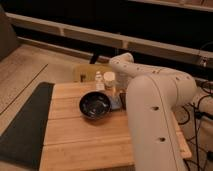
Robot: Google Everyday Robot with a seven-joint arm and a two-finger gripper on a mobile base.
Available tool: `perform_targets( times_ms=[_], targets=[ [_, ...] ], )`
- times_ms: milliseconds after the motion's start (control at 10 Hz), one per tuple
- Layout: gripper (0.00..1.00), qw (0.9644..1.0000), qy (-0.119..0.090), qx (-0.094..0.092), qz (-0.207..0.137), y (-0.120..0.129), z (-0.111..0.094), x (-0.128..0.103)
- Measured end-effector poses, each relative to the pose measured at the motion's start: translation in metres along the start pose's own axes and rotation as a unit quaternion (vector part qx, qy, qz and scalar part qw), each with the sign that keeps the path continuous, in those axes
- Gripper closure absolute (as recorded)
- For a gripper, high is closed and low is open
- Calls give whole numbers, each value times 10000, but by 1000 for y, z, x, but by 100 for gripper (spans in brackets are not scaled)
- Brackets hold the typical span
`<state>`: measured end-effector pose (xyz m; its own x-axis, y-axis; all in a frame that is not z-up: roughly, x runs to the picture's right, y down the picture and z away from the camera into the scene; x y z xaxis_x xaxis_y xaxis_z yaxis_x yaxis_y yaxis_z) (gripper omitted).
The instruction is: Place the white sponge in the ceramic bowl
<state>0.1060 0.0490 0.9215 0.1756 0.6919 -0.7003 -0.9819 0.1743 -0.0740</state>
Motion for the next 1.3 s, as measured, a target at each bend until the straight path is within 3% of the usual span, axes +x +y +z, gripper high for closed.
perform_targets(
  times_ms=[400,1300],
  targets=[
    [35,9994,-6,-143,-316,18,3,-9],
    [35,9982,8,-412,-439,28,8,-13]
  ],
)
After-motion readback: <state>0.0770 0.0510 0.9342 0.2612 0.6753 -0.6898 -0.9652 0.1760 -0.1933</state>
